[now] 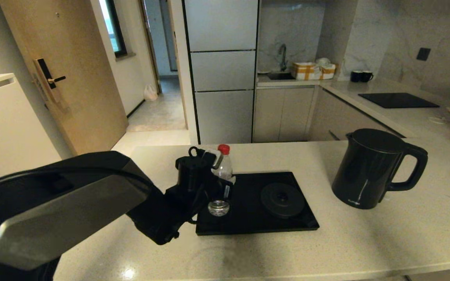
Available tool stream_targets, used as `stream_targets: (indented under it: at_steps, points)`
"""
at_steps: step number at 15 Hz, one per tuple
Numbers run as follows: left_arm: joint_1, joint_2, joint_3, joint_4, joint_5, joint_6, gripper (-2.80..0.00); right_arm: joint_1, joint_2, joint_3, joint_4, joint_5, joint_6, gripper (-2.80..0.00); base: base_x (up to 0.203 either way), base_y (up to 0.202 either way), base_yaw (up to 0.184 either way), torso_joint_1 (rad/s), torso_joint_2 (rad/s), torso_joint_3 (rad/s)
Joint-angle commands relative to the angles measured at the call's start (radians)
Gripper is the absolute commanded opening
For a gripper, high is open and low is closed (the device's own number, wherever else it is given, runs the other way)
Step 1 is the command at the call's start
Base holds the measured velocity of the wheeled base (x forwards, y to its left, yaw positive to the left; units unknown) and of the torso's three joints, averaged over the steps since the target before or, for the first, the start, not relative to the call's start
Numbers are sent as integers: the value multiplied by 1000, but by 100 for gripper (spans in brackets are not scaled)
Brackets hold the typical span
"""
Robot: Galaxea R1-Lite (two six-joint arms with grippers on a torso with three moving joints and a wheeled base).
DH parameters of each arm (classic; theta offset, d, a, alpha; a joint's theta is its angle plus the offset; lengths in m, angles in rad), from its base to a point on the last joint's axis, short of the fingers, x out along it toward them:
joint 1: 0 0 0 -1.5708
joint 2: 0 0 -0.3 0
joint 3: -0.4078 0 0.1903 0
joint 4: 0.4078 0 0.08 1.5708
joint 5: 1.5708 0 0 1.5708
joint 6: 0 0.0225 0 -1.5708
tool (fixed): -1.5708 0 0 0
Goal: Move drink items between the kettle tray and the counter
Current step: Return the bottled water to its original position
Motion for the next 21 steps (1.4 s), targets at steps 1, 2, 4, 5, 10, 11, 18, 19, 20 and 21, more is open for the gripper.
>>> stream_targets:
  at_steps: [1,2,4,5,10,11,18,19,20,21]
  points:
    - [13,46,-20,-1,1,1,-280,0,1,2,0,0,-1,-280,0,0,0,0,0,0]
    - [29,51,-34,12,2,1,-280,0,1,2,0,0,-1,-280,0,0,0,0,0,0]
    - [38,62,-43,21,4,1,-280,0,1,2,0,0,-1,-280,0,0,0,0,0,0]
    - [39,66,-39,21,11,1,-280,0,1,2,0,0,-1,-280,0,0,0,0,0,0]
    - [39,54,4,-1,31,1,0,0,1,2,0,0,-1,-280,0,0,0,0,0,0]
    - [39,52,19,-12,31,1,0,0,1,2,0,0,-1,-280,0,0,0,0,0,0]
    - [34,-74,206,-72,34,-1,0,0,1,2,0,0,-1,-280,0,0,0,0,0,0]
    - [30,-123,257,-77,34,-1,0,0,1,2,0,0,-1,-280,0,0,0,0,0,0]
    - [26,-175,300,-80,35,-2,0,0,1,2,0,0,-1,-280,0,0,0,0,0,0]
    - [23,-214,334,-82,36,-3,0,0,1,2,0,0,-1,-280,0,0,0,0,0,0]
